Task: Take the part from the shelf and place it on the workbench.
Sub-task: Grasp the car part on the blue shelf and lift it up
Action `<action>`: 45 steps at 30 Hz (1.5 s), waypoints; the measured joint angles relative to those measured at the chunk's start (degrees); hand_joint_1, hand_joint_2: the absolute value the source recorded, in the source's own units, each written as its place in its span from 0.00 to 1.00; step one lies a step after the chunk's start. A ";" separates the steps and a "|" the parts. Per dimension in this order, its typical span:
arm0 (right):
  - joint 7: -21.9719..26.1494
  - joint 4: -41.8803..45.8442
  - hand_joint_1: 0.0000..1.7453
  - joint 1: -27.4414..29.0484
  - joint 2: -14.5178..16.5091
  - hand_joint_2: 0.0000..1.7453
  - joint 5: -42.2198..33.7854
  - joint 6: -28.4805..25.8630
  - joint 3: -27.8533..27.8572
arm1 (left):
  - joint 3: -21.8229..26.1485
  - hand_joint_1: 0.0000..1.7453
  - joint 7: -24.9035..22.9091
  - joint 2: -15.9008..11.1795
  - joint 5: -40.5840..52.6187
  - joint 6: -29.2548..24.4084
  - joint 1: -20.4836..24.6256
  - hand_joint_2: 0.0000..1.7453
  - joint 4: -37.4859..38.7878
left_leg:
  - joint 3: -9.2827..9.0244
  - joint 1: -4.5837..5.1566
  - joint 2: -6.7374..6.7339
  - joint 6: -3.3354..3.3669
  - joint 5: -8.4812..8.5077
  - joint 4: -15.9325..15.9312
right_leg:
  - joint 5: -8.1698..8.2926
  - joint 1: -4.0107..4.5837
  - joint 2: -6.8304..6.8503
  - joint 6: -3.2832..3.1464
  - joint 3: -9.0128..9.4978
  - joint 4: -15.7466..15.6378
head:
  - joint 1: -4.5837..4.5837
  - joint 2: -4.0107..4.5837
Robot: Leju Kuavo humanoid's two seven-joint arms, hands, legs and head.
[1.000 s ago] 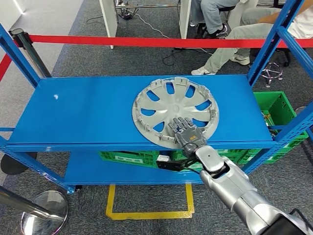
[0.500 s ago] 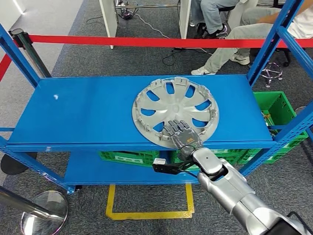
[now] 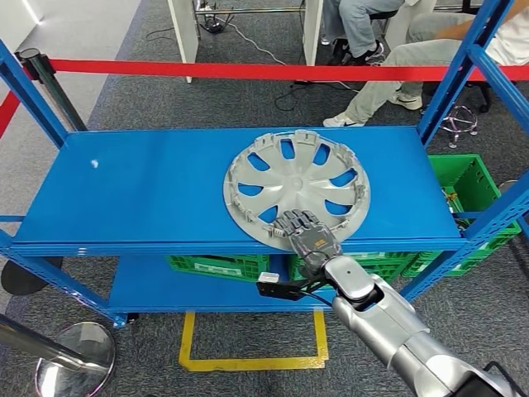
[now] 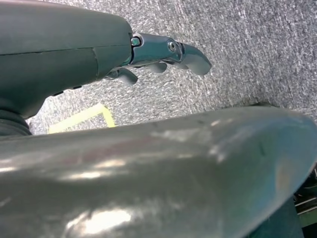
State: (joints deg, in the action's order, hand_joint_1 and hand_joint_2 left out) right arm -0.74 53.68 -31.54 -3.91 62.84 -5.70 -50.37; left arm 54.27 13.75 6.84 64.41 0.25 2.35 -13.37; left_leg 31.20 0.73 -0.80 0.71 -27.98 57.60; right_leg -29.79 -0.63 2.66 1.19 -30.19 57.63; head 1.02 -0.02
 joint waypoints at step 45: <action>0.05 -12.93 1.00 -4.35 6.44 1.00 1.75 -6.48 0.62 | 0.02 0.00 0.04 0.13 -1.58 0.13 0.12 0.00 -0.12 | -0.23 -0.01 -0.03 -0.05 0.12 0.00 | 0.16 0.00 -0.14 -0.03 0.16 0.00 | 0.00 0.00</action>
State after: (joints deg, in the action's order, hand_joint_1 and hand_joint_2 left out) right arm -0.69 40.75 -35.89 2.54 64.60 -12.18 -49.75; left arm 54.29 13.79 6.97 62.83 0.38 2.47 -13.49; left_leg 30.97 0.72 -0.84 0.66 -27.86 57.60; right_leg -29.63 -0.63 2.53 1.16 -30.02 57.63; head 1.02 -0.02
